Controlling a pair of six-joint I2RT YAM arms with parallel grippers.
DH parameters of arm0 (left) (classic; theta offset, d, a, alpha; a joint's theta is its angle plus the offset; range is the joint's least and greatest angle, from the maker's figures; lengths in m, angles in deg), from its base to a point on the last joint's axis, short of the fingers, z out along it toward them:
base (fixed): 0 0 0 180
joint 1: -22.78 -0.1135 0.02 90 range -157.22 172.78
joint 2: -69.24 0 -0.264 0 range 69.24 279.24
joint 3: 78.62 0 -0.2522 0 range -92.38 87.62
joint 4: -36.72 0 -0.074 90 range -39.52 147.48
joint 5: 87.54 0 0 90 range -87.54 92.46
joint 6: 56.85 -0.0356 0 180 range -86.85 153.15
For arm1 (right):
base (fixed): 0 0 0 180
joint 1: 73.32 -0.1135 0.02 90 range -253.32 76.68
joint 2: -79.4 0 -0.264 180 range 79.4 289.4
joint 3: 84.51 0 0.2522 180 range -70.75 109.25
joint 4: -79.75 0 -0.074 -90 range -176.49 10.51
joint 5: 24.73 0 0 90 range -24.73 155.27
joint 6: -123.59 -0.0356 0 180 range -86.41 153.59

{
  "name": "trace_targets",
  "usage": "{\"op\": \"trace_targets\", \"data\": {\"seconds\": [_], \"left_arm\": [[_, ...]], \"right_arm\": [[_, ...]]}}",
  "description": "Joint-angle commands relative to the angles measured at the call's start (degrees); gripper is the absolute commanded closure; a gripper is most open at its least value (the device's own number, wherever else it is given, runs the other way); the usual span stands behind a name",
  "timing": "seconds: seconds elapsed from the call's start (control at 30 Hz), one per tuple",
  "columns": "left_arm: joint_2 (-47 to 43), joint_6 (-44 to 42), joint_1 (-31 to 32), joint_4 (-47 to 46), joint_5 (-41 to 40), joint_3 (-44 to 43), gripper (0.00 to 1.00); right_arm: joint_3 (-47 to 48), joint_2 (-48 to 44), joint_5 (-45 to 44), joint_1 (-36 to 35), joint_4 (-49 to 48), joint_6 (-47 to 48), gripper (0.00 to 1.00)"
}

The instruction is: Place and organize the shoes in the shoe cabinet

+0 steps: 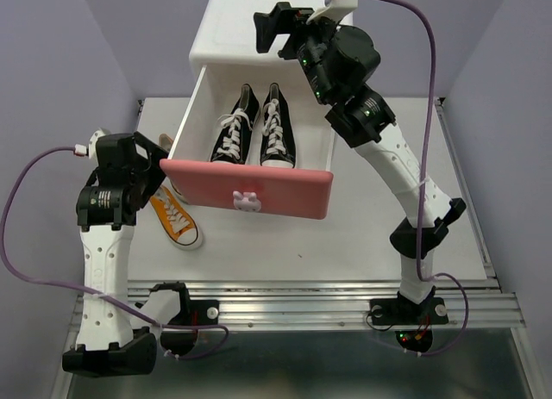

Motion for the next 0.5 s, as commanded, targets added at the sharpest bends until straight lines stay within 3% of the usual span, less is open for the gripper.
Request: {"op": "trace_targets", "data": {"seconds": [0.0, 0.4, 0.47], "left_arm": [[0.37, -0.39, -0.39, 1.82, -2.78, -5.23, 0.01], [0.19, 0.84, -0.31, 7.09, -7.97, -15.08, 0.01], [0.98, 0.67, -0.39, 8.24, -7.79, -21.04, 0.01]], "right_arm": [[0.82, 0.92, -3.66, 3.18, -3.45, 1.12, 0.0], [-0.68, 3.56, -3.57, 7.58, 3.49, 1.38, 0.0], [-0.94, 3.73, -3.49, 7.58, 6.65, 1.21, 0.0]]}}
